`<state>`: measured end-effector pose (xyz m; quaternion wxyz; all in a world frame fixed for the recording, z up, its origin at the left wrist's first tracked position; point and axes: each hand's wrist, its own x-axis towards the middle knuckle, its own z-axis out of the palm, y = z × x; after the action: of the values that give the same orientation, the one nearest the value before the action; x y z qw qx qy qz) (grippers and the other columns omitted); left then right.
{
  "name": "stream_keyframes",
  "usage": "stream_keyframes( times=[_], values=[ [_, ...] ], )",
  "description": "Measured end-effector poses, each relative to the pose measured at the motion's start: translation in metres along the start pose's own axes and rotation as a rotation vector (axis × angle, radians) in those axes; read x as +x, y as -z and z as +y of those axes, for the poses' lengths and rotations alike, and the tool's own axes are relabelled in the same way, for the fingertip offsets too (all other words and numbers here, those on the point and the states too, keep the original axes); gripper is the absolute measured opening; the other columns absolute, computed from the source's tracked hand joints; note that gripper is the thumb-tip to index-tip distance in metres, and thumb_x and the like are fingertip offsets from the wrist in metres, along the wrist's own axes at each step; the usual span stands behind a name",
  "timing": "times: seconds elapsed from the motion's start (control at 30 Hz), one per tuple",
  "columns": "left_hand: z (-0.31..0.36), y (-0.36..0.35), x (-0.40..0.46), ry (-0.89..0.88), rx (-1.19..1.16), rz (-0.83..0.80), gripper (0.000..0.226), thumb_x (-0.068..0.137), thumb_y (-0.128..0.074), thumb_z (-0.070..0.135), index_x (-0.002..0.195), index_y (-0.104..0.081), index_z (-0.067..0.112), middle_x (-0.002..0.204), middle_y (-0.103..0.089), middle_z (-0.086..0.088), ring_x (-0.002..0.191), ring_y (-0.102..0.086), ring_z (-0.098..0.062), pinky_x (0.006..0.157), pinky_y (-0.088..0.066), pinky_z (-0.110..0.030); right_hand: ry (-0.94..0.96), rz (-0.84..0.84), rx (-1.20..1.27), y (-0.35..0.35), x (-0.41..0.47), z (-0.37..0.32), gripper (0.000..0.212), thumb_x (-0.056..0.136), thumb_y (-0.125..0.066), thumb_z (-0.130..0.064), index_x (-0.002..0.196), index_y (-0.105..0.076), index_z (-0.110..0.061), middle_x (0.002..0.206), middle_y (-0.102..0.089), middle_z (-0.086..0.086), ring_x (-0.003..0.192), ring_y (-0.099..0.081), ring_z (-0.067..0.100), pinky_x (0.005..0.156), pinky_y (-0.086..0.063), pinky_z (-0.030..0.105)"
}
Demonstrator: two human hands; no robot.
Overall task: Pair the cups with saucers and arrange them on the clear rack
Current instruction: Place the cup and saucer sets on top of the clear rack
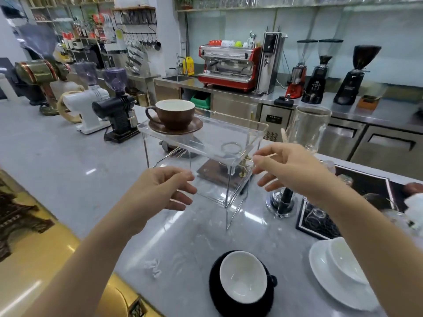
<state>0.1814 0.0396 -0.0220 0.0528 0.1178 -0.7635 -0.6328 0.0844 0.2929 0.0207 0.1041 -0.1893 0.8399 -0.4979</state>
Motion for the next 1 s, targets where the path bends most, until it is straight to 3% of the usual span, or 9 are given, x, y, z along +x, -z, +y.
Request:
stream_keyframes(
  times=[0.13, 0.33, 0.47, 0.57, 0.67, 0.83, 0.93, 1.0],
  values=[
    [-0.037, -0.026, -0.013, 0.061, -0.025, 0.054, 0.023, 0.100, -0.060, 0.027, 0.093, -0.076, 0.011, 0.084, -0.080, -0.008, 0.066, -0.072, -0.015, 0.061, -0.061, -0.027, -0.051, 0.021, 0.071, -0.008, -0.019, 0.035, 0.013, 0.094, -0.065, -0.030, 0.102, -0.068, -0.021, 0.087, -0.077, 0.006, 0.072, -0.075, 0.021, 0.067, -0.063, 0.038],
    [-0.099, -0.058, -0.033, 0.177, 0.063, 0.063, 0.019, 0.098, -0.063, 0.031, 0.091, -0.076, 0.020, 0.084, -0.080, 0.000, 0.071, -0.072, -0.012, 0.067, -0.061, -0.029, -0.282, 0.014, 0.084, -0.037, -0.051, 0.117, 0.019, 0.090, -0.068, -0.034, 0.105, -0.067, -0.023, 0.097, -0.074, 0.005, 0.070, -0.071, 0.014, 0.067, -0.061, 0.035],
    [-0.136, -0.076, -0.040, 0.187, 0.194, 0.099, 0.010, 0.094, -0.068, 0.034, 0.086, -0.073, 0.031, 0.085, -0.077, 0.003, 0.080, -0.073, -0.014, 0.076, -0.061, -0.036, -0.437, 0.031, -0.027, -0.061, -0.073, 0.166, 0.038, 0.082, -0.072, -0.046, 0.113, -0.064, -0.026, 0.107, -0.067, -0.003, 0.090, -0.070, 0.020, 0.083, -0.061, 0.042],
    [-0.156, -0.089, -0.044, 0.222, 0.268, 0.094, 0.010, 0.088, -0.072, 0.042, 0.089, -0.073, 0.031, 0.085, -0.075, 0.012, 0.078, -0.071, -0.005, 0.070, -0.058, -0.026, -0.515, 0.036, -0.061, -0.072, -0.087, 0.190, 0.049, 0.077, -0.072, -0.056, 0.117, -0.059, -0.031, 0.114, -0.061, -0.008, 0.101, -0.066, 0.016, 0.092, -0.057, 0.043],
    [-0.173, -0.096, -0.045, 0.272, 0.331, 0.098, 0.035, 0.080, -0.074, 0.056, 0.102, -0.070, 0.029, 0.097, -0.071, 0.014, 0.084, -0.067, 0.002, 0.064, -0.050, -0.017, -0.567, 0.040, -0.001, -0.081, -0.092, 0.205, 0.053, 0.076, -0.073, -0.056, 0.119, -0.059, -0.029, 0.116, -0.060, -0.005, 0.103, -0.064, 0.015, 0.095, -0.056, 0.043],
    [-0.183, -0.102, -0.045, 0.347, 0.330, 0.016, 0.060, 0.062, -0.079, 0.069, 0.105, -0.067, 0.029, 0.096, -0.070, 0.014, 0.084, -0.066, 0.001, 0.063, -0.048, -0.015, -0.630, 0.032, 0.118, -0.089, -0.094, 0.219, 0.055, 0.077, -0.078, -0.049, 0.121, -0.060, -0.021, 0.112, -0.067, 0.003, 0.098, -0.068, 0.020, 0.088, -0.060, 0.044],
    [-0.187, -0.104, -0.042, 0.449, 0.210, -0.008, 0.065, 0.049, -0.083, 0.064, 0.099, -0.068, 0.025, 0.092, -0.073, 0.006, 0.080, -0.072, -0.010, 0.062, -0.059, -0.026, -0.661, 0.043, 0.215, -0.092, -0.092, 0.220, 0.051, 0.077, -0.081, -0.042, 0.116, -0.063, -0.013, 0.106, -0.068, 0.014, 0.075, -0.068, 0.021, 0.066, -0.064, 0.038],
    [-0.189, -0.103, -0.040, 0.531, 0.055, -0.040, 0.059, 0.050, -0.089, 0.052, 0.095, -0.069, 0.019, 0.089, -0.075, -0.002, 0.072, -0.076, -0.015, 0.061, -0.063, -0.032, -0.668, 0.049, 0.285, -0.093, -0.092, 0.220, 0.045, 0.077, -0.082, -0.036, 0.109, -0.068, -0.007, 0.091, -0.069, 0.014, 0.061, -0.063, 0.017, 0.056, -0.062, 0.032]
  ],
)
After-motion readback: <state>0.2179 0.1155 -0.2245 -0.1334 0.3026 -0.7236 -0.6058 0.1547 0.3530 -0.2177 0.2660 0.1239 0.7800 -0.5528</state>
